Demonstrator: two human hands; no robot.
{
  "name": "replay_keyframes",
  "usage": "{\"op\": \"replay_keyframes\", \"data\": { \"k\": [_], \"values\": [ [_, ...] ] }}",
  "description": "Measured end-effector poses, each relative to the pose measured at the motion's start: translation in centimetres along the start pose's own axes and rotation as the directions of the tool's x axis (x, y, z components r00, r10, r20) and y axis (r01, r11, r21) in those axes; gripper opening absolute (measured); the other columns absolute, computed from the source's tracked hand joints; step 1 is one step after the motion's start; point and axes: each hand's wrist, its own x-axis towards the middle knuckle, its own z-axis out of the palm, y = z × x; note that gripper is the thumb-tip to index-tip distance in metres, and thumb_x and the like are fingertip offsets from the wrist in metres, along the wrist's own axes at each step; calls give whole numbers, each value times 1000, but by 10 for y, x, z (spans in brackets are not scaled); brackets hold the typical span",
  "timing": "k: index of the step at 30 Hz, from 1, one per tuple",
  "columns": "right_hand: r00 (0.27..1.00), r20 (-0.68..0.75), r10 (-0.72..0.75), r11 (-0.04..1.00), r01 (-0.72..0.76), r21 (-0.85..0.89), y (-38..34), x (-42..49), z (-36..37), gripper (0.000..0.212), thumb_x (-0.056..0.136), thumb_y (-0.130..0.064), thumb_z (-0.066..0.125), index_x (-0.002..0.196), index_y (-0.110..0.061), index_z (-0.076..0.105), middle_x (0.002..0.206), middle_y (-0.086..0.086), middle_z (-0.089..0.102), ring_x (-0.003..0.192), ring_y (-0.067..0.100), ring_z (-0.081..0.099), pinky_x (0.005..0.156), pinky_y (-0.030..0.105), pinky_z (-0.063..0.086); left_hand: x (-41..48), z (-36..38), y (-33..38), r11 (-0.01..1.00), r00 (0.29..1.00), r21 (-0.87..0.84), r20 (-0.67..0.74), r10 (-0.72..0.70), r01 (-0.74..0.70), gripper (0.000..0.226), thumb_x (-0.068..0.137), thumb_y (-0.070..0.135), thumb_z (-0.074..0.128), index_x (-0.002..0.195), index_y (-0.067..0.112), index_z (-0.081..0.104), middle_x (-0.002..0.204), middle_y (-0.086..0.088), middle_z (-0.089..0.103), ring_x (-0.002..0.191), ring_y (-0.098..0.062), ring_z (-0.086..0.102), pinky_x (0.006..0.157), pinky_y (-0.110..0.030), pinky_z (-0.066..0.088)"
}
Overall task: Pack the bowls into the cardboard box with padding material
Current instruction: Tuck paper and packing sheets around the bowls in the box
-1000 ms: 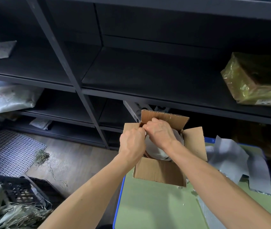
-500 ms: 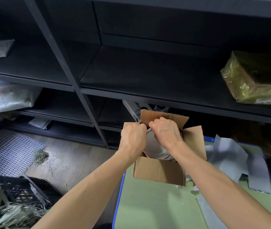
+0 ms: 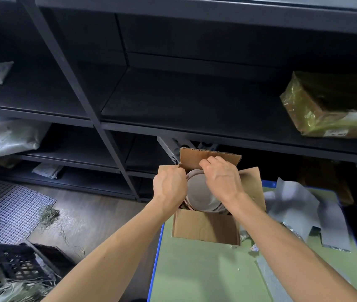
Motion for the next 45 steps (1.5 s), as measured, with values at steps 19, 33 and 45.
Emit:
{"op": "replay_keyframes", "data": {
  "k": [19, 33, 45],
  "values": [
    [979, 2, 204, 970, -203, 136, 41, -102, -12, 33, 84, 2, 58, 106, -19, 73, 94, -1, 72, 88, 20, 67, 61, 38, 57, -29, -7, -2, 998, 999, -51, -18, -44, 43, 28, 100, 43, 42, 94, 20, 58, 76, 2, 54, 55, -13, 33, 52, -30, 27],
    [987, -28, 160, 954, -147, 261, 41, -126, -15, 14, 97, -22, 55, 96, -21, 69, 87, -3, 66, 87, 22, 61, 63, 38, 53, -92, 28, 43, 987, 989, -64, -6, 148, -148, 25, 96, 34, 44, 84, 15, 55, 69, -6, 63, 68, -36, 57, 57, -39, 41],
    [994, 5, 105, 950, -101, 296, 23, -106, -14, 15, 97, -26, 53, 93, -20, 66, 85, -3, 64, 88, 23, 60, 59, 39, 49, -69, 0, 28, 962, 986, -223, -95, 138, -156, 24, 96, 30, 49, 84, 13, 61, 71, -4, 64, 67, -29, 54, 57, -34, 32]
  ]
}}
